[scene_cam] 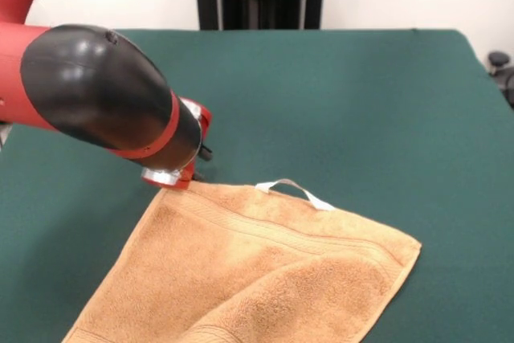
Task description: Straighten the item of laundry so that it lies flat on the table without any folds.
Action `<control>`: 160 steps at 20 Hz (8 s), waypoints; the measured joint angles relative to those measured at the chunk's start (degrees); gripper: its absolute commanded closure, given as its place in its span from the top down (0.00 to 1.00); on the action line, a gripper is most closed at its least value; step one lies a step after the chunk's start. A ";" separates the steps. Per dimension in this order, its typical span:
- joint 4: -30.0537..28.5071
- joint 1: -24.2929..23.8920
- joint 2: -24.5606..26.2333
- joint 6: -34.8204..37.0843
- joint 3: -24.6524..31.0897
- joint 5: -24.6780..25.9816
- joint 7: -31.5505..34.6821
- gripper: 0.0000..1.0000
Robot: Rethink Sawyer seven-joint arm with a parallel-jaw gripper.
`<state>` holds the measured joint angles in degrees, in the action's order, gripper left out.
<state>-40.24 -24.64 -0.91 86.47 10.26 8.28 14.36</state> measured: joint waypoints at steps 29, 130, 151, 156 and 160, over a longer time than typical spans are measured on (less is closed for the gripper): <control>0.33 -4.28 -2.32 -8.14 0.00 2.03 0.00 1.00; -8.54 -4.59 -6.99 -19.29 -0.07 1.55 0.00 1.00; -7.15 3.48 -6.86 -18.03 -4.26 9.19 0.00 1.00; -5.75 3.48 -6.23 -16.61 -4.18 9.20 0.00 1.00; -5.41 3.22 -6.05 -16.34 -3.84 9.19 -0.01 1.00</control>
<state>-45.65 -21.42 -6.96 70.13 6.42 17.47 14.35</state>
